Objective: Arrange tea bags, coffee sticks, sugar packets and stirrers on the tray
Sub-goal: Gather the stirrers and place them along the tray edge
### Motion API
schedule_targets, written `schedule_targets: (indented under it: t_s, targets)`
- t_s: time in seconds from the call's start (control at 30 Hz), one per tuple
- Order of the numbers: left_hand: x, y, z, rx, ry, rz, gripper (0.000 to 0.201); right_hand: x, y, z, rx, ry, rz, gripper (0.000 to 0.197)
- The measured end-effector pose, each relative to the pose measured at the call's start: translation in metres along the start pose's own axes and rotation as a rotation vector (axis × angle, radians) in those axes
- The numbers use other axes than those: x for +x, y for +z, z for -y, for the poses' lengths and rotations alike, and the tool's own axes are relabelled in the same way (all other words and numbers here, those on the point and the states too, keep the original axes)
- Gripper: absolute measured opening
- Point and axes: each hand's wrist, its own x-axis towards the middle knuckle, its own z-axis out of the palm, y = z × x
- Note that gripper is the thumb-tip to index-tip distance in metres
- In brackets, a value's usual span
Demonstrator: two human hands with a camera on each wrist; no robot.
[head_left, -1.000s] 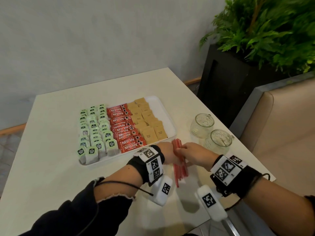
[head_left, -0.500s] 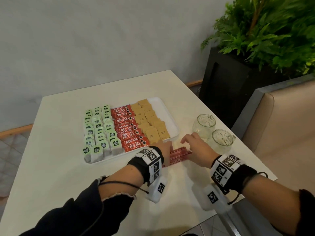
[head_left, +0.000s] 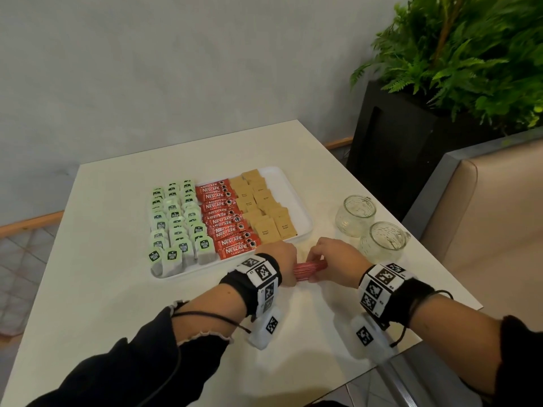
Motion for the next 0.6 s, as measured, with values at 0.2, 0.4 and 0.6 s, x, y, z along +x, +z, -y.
schedule_targets:
  t_s: [0.2,0.4,0.6]
  targets:
    - [0.000,-0.001,0.006,-0.019,0.025,-0.057,0.027,0.001,-0.009,0.005,-0.034,-0.004,0.012,0.020]
    - [-0.003,0.000,0.008,-0.036,0.043,0.014,0.025,0.007,-0.019,0.007,0.251,-0.010,-0.007,0.010]
    - [-0.009,-0.004,0.021,-0.532,0.008,-0.028,0.016,0.015,-0.035,0.009,0.541,-0.013,-0.164,0.059]
